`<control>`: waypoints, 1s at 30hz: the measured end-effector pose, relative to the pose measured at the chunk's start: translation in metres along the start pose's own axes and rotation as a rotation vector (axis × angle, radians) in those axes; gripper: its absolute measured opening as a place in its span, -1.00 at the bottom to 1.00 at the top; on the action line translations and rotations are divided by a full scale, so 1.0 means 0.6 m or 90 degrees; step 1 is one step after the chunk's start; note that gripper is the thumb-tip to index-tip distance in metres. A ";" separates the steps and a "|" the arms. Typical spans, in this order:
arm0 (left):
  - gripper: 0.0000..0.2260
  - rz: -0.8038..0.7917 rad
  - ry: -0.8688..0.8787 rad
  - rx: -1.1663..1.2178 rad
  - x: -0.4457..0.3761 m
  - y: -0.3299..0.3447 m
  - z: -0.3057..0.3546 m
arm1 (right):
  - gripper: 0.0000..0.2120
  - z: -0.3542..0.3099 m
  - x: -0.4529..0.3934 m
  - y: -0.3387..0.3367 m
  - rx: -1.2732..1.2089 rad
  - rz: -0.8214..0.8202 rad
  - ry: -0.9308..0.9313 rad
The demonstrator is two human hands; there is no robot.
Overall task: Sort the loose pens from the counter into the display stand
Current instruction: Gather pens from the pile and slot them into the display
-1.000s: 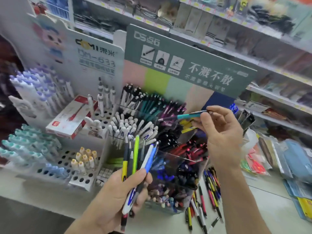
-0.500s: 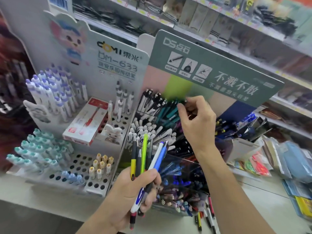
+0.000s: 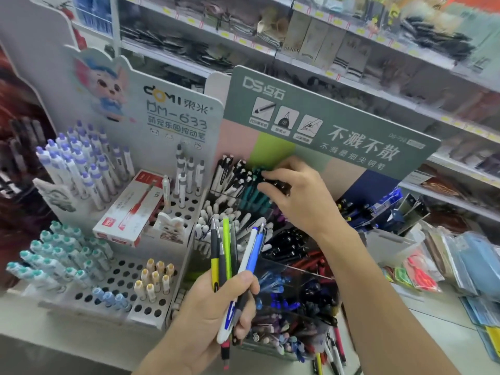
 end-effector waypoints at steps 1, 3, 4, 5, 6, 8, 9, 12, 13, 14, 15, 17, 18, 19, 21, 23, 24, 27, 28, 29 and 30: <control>-0.63 0.011 0.004 0.003 -0.002 0.002 0.000 | -0.76 -0.008 0.009 -0.009 0.018 0.012 -0.014; -0.64 0.026 0.009 0.000 -0.005 0.005 -0.003 | -0.81 -0.030 0.047 -0.033 -0.035 0.113 -0.045; -0.64 0.031 0.010 -0.002 -0.007 0.007 -0.006 | -0.86 -0.041 0.073 -0.042 -0.102 0.155 -0.028; -0.65 0.034 0.008 -0.005 -0.008 0.008 -0.009 | -0.92 -0.045 0.100 -0.043 -0.181 0.154 0.018; -0.65 0.033 0.003 -0.010 -0.009 0.011 -0.012 | -0.94 -0.045 0.127 -0.037 -0.262 0.107 0.090; -0.65 0.018 -0.015 -0.036 -0.011 0.013 -0.019 | -0.90 -0.039 0.180 -0.009 -0.407 -0.027 0.235; -0.62 0.003 -0.019 -0.061 -0.012 0.014 -0.022 | -0.84 -0.033 0.203 0.001 -0.469 -0.046 0.282; -0.53 -0.032 -0.007 -0.188 -0.017 0.014 -0.034 | -0.66 -0.012 0.243 0.005 -0.615 0.042 0.389; -0.54 -0.038 -0.003 -0.223 -0.019 0.016 -0.039 | -0.61 -0.008 0.253 0.002 -0.648 0.065 0.420; -0.55 -0.047 -0.002 -0.245 -0.021 0.019 -0.043 | -0.59 -0.006 0.262 -0.001 -0.668 0.073 0.437; -0.55 -0.061 -0.008 -0.255 -0.023 0.024 -0.047 | -0.60 -0.005 0.270 -0.004 -0.678 0.072 0.440; -0.53 -0.089 -0.025 -0.253 -0.027 0.038 -0.053 | -0.61 -0.003 0.285 -0.011 -0.693 0.080 0.446; -0.52 -0.097 -0.033 -0.247 -0.029 0.045 -0.054 | -0.61 -0.003 0.290 -0.016 -0.696 0.099 0.450; -0.53 -0.094 -0.044 -0.236 -0.031 0.053 -0.055 | -0.61 0.001 0.295 -0.023 -0.694 0.130 0.454; -0.58 -0.067 -0.067 -0.184 -0.034 0.061 -0.062 | -0.61 0.008 0.304 -0.043 -0.699 0.223 0.453; -0.55 -0.045 -0.076 -0.139 -0.037 0.066 -0.067 | -0.64 0.017 0.310 -0.074 -0.700 0.386 0.433; -0.52 -0.041 -0.076 -0.124 -0.037 0.070 -0.068 | -0.67 0.022 0.312 -0.094 -0.682 0.482 0.407; -0.49 -0.040 -0.103 -0.028 -0.035 0.083 -0.066 | -0.69 0.035 0.305 -0.153 -0.506 0.708 0.259; -0.48 -0.049 -0.110 0.010 -0.035 0.089 -0.064 | -0.69 0.039 0.297 -0.169 -0.432 0.742 0.197; -0.48 -0.055 -0.114 0.036 -0.035 0.095 -0.061 | -0.69 0.046 0.288 -0.178 -0.366 0.756 0.143; -0.49 -0.055 -0.117 0.048 -0.036 0.098 -0.060 | -0.68 0.054 0.276 -0.181 -0.313 0.752 0.105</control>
Point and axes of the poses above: each hand's wrist, its own x-axis away from the middle knuckle, its own y-axis out of the palm, z = x × y, the point moved 3 cm from there along -x, towards the middle knuckle, and after that the axes turned 14 degrees about -x, right-handed, at the moved point
